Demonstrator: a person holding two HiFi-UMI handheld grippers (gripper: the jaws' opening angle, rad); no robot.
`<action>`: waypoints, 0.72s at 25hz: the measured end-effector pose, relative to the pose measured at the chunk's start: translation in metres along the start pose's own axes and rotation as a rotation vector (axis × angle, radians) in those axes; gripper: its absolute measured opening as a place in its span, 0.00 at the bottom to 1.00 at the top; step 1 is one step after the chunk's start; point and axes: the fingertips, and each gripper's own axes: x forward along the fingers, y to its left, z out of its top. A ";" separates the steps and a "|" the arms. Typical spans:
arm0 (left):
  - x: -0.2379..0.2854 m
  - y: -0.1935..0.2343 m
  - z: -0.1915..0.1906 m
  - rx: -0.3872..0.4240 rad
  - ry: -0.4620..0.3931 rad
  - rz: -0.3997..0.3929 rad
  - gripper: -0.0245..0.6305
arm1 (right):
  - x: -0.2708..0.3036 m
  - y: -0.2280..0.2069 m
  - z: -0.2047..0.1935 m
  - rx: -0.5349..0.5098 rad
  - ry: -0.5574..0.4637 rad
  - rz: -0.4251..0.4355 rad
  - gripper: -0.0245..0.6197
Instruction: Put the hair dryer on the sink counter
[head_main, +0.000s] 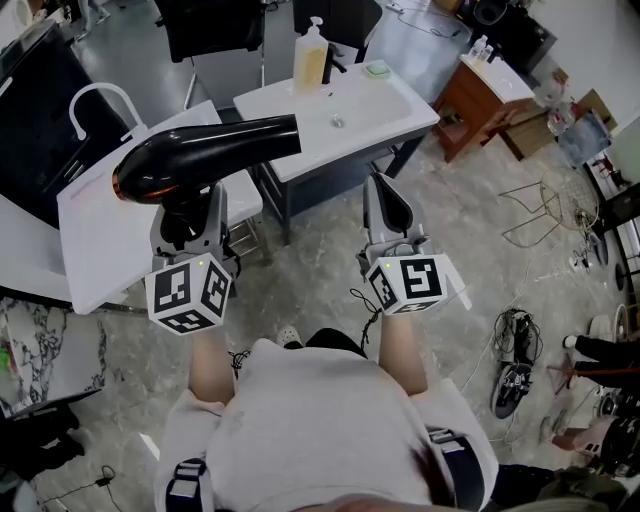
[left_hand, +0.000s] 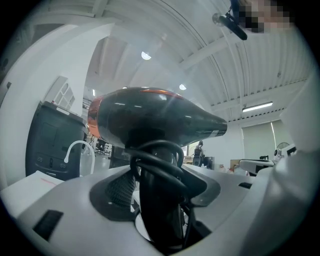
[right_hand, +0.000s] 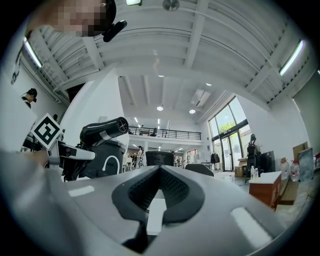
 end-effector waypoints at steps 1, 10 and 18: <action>0.003 0.003 -0.001 -0.004 0.003 -0.002 0.45 | 0.003 0.001 -0.001 -0.002 0.003 -0.003 0.05; 0.031 0.016 -0.012 -0.022 0.022 -0.016 0.45 | 0.027 -0.008 -0.014 -0.010 0.024 -0.027 0.05; 0.070 0.033 -0.013 -0.031 0.018 0.021 0.45 | 0.076 -0.020 -0.023 -0.011 0.019 0.007 0.05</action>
